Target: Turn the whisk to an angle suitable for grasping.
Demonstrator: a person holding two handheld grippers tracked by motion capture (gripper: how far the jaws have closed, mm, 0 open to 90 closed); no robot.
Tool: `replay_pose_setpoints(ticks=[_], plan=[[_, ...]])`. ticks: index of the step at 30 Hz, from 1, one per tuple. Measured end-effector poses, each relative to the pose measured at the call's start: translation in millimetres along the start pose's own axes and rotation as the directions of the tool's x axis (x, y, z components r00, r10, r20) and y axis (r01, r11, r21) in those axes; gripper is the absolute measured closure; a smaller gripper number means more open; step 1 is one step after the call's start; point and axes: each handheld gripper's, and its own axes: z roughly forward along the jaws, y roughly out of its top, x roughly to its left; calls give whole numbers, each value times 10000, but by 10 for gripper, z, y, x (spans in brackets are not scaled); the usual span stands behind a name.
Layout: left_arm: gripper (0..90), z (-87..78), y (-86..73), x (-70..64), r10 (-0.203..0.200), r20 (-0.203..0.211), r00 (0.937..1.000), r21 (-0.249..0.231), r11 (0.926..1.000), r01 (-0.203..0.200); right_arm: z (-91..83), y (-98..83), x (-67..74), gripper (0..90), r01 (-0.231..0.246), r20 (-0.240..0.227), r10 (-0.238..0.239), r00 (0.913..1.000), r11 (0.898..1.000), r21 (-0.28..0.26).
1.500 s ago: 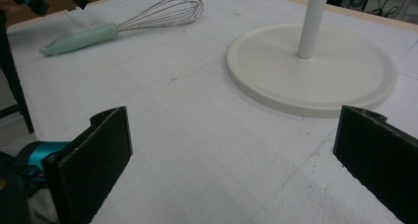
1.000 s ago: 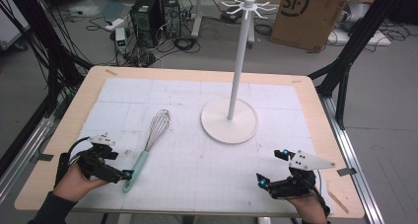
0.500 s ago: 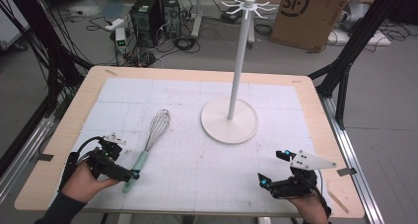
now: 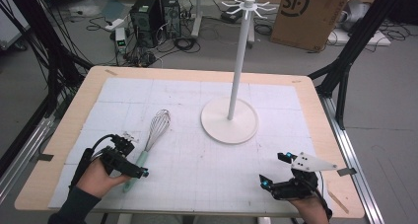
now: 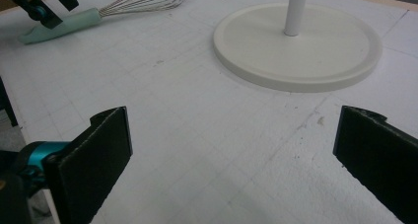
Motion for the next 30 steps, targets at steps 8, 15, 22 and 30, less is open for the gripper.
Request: replay_pose_setpoints(ticks=[8,15,22,30], plan=[[274,61,33,18,-50,-30,10000,255,9997,51,-20,-19,-12,0,-101,56,101,9999,9999,-17],[376,66,37,30,-10,11,10000,266,9996,10,-15,-27,-13,0,-115,80,115,9999,9999,13],[493,76,38,32,55,196,9998,284,9996,-61,-3,-18,-3,0,-93,69,93,9999,10000,22],[611,77,33,32,289,386,9988,172,9994,-296,5,-15,1,0,-92,40,92,9999,9999,78]])
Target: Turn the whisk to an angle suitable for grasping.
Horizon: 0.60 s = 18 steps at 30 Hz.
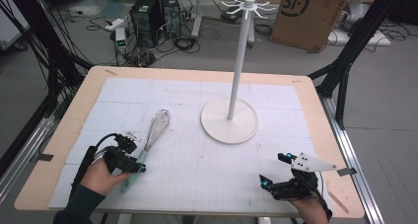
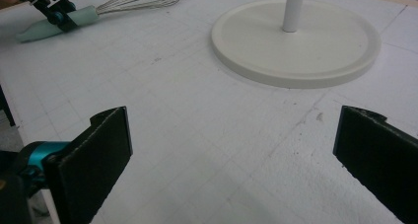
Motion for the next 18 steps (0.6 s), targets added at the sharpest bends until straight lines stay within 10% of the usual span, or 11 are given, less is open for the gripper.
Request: replay_pose_setpoints(ticks=[13,18], plan=[[681,-8,-73,-17,1529,-386,9875,-588,9862,-1550,15,28,7,0,58,-22,-58,10000,10000,41],[682,-27,-95,-29,2328,355,9719,-1117,9673,-2277,10,31,2,0,37,-19,-37,10000,10000,45]])
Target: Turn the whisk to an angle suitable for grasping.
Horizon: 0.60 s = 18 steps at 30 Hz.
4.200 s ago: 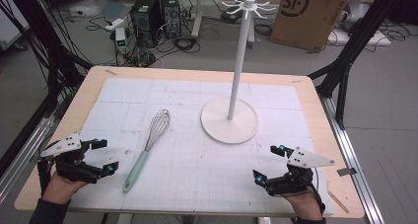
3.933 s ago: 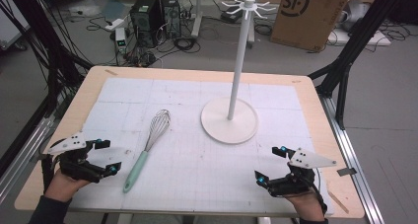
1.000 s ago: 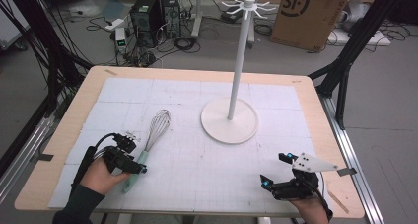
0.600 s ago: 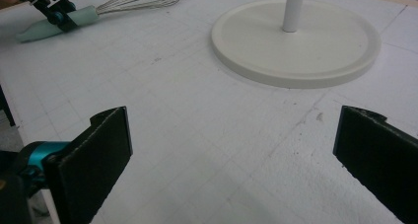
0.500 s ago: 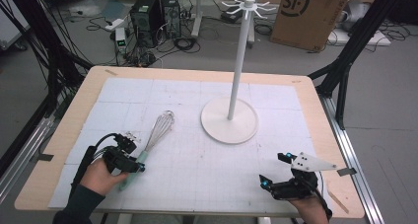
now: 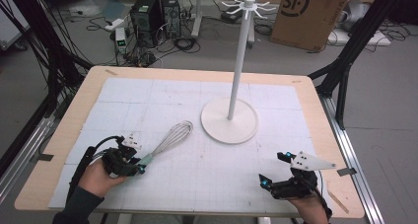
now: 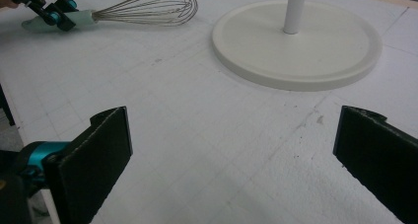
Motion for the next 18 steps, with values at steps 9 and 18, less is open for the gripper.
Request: replay_pose_setpoints(ticks=[9,18], plan=[[684,-34,-18,2,765,701,9946,-623,9954,-722,-6,-5,-7,0,7,18,-7,10000,10000,26],[684,-47,-22,-10,1754,1288,9760,-1480,9766,-1559,-6,-10,-7,0,-35,53,35,10000,10000,69]])
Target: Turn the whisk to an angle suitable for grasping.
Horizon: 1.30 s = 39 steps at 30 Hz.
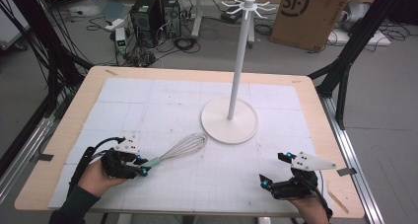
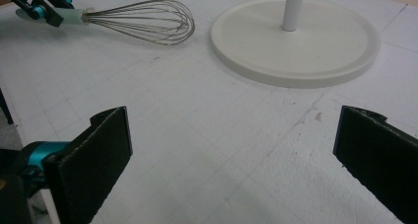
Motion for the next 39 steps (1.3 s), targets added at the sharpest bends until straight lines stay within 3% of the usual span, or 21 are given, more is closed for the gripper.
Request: replay_pose_setpoints(ticks=[4,13,16,21,32,39], plan=[[684,7,8,8,350,135,9993,-222,9992,-347,0,-3,-2,0,30,10,-30,10000,10000,-9],[685,26,40,4,782,649,9948,-749,9945,-733,-10,-11,-1,0,17,22,-17,10000,10000,34],[685,54,84,-9,1380,788,9873,-994,9865,-1300,-11,-14,0,0,6,19,-6,10000,10000,20],[685,96,158,-19,1664,1045,9805,-1260,9802,-1529,-11,-17,1,0,26,41,-26,10000,10000,24],[685,355,385,-98,2272,1611,9604,-1728,9646,-1992,-65,-43,-10,0,-50,130,49,9999,10000,46],[685,505,537,-134,2633,1978,9442,-1820,9564,-2286,-92,-75,-10,0,-74,144,71,9999,9999,152]])
